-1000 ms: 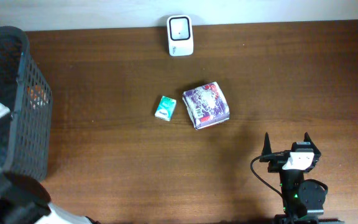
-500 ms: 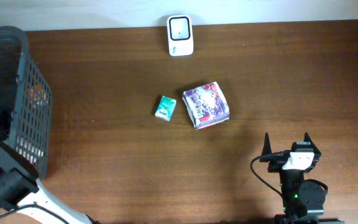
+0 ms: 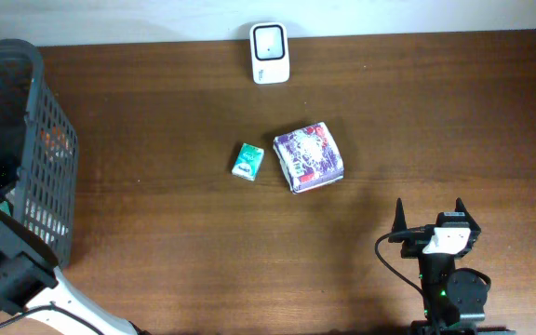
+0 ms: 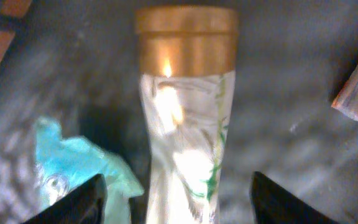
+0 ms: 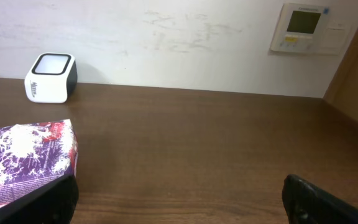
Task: Scan the item barcode
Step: 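Reach the left gripper into the basket and grasp the white-gold bottle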
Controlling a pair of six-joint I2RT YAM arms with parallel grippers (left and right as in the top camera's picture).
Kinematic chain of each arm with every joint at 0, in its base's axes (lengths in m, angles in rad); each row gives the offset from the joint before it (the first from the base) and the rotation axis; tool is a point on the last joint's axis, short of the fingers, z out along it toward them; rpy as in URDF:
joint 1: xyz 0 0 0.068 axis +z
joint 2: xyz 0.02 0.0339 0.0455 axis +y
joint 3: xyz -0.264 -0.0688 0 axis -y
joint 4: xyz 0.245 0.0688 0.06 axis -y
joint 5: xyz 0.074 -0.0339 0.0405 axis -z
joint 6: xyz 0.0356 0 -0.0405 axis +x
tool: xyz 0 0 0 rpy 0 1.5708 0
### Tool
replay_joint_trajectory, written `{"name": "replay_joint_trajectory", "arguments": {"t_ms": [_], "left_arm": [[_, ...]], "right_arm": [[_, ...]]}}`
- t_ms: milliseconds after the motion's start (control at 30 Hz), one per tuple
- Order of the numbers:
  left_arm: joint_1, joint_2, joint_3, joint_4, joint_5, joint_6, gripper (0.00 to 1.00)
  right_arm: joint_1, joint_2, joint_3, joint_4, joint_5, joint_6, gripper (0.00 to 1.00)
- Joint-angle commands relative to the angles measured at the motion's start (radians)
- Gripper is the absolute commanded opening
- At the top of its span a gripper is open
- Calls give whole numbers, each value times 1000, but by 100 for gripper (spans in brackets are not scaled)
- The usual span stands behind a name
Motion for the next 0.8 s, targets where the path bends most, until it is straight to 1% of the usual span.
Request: {"name": "replay_joint_trajectory", "arguments": {"t_ms": [0, 100, 133, 167, 200, 267, 300, 367, 400, 433, 500, 567, 600, 633, 667, 733, 767], "left_arm": [[0, -4, -83, 40, 51, 0, 67], [0, -4, -179, 123, 43, 0, 66], [-2, -4, -203, 142, 43, 0, 64], [-2, -4, -209, 146, 41, 0, 60], [-1, -4, -208, 145, 39, 0, 49], [0, -4, -179, 129, 40, 0, 36], [0, -4, -126, 90, 40, 0, 19], [0, -5, 34, -31, 40, 0, 8], [0, -5, 147, -108, 42, 0, 2], [0, -5, 278, -191, 53, -3, 0], [0, -5, 551, -340, 135, -13, 0], [0, -6, 789, -437, 153, -47, 0], [0, -10, 963, -494, 163, -82, 0], [-1, -19, 1083, -528, 211, -82, 0], [-8, -30, 1184, -560, 304, -82, 0], [-43, -42, 1295, -600, 512, -82, 0], [-89, -42, 1311, -619, 582, -81, 0]], "right_arm": [[6, -6, -8, -1, 11, 0, 99], [6, -6, -8, -1, 11, 0, 99], [6, -6, -8, -1, 11, 0, 99], [6, -6, -8, -1, 11, 0, 99], [6, -6, -8, -1, 11, 0, 99], [6, -6, -8, -1, 11, 0, 99], [6, -6, -8, -1, 11, 0, 99], [6, -6, -8, -1, 11, 0, 99], [6, -6, -8, -1, 11, 0, 99], [6, -6, -8, -1, 11, 0, 99], [6, -6, -8, -1, 11, 0, 99], [6, -6, -8, -1, 11, 0, 99], [6, -6, -8, -1, 11, 0, 99], [6, -6, -8, -1, 11, 0, 99], [6, -6, -8, -1, 11, 0, 99], [6, -6, -8, -1, 11, 0, 99], [6, -6, -8, -1, 11, 0, 99]]}}
